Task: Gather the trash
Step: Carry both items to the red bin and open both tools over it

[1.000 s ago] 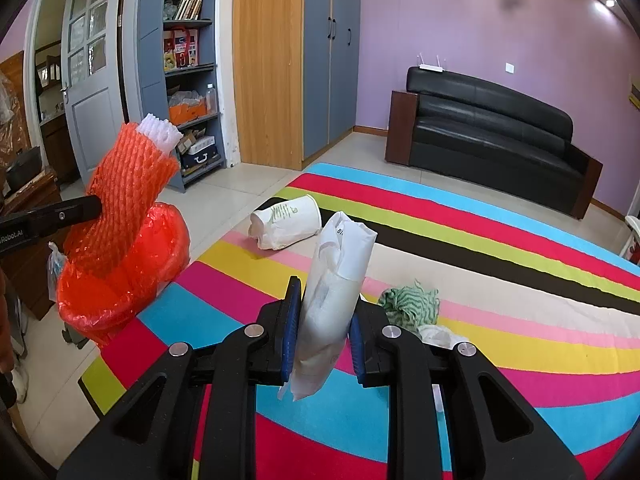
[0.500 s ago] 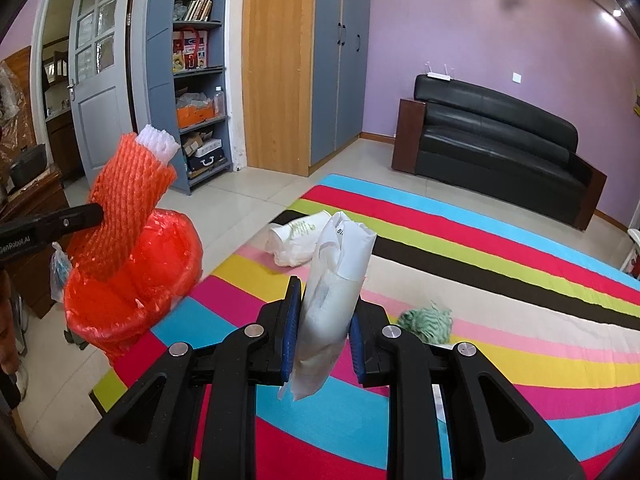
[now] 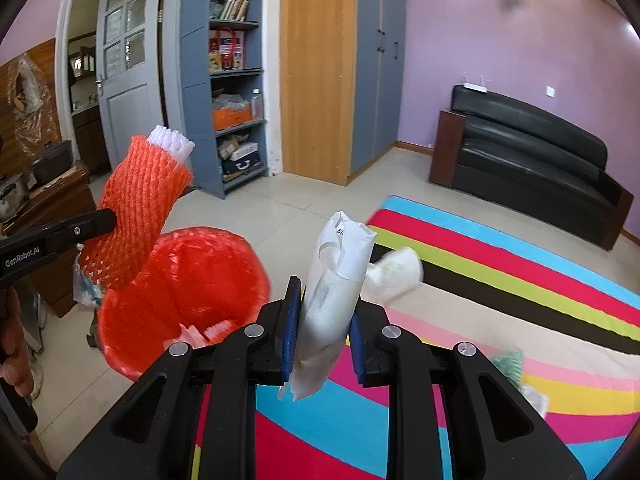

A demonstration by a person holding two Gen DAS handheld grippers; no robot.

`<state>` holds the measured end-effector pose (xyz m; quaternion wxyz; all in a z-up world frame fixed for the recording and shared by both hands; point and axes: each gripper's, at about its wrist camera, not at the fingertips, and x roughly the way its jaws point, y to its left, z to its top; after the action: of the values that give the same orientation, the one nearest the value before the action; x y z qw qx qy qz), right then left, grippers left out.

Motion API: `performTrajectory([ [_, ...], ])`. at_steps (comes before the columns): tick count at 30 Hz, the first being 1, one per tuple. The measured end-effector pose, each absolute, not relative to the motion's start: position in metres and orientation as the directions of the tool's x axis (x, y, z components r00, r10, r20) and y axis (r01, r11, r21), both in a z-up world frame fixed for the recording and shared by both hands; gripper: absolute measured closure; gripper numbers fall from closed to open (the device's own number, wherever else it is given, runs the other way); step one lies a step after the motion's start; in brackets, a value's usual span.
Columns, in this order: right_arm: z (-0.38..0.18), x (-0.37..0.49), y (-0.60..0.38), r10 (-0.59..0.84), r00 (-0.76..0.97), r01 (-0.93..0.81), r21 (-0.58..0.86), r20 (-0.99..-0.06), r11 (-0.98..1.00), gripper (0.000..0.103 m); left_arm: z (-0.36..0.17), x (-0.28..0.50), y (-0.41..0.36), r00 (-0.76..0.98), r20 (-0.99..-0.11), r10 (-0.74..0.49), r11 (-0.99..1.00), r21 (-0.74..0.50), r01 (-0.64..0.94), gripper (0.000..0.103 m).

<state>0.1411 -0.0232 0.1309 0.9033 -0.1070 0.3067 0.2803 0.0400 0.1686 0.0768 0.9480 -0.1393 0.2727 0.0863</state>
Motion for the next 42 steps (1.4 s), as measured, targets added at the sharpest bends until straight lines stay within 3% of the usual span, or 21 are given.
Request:
performTrajectory([
  [24,0.123,0.135,0.091,0.537,0.552,-0.685,0.020,-0.638,0.728,0.079,0.077,0.026,0.230,0.791,-0.574,0.213,0.870,-0.258,-0.421,0.090],
  [27,0.121,0.136,0.095,0.532,0.554,-0.684,0.015,-0.640,0.729,0.070,0.075,0.025,0.233,0.788,-0.577,0.213,0.860,-0.272,-0.432,0.085],
  [29,0.120,0.137,0.095,0.530,0.560,-0.681,0.010,-0.637,0.732,0.054,0.074,0.026,0.235,0.785,-0.583,0.210,0.856,-0.279,-0.436,0.080],
  [31,0.120,0.136,0.095,0.526,0.566,-0.681,0.000,-0.635,0.732,0.050,0.073,0.026,0.237,0.783,-0.585,0.213,0.852,-0.281,-0.441,0.076],
  [42,0.119,0.141,0.075,0.506,0.583,-0.656,0.000,-0.635,0.755,0.049,0.071,0.033,0.227,0.787,-0.583,0.201,0.861,-0.278,-0.426,0.074],
])
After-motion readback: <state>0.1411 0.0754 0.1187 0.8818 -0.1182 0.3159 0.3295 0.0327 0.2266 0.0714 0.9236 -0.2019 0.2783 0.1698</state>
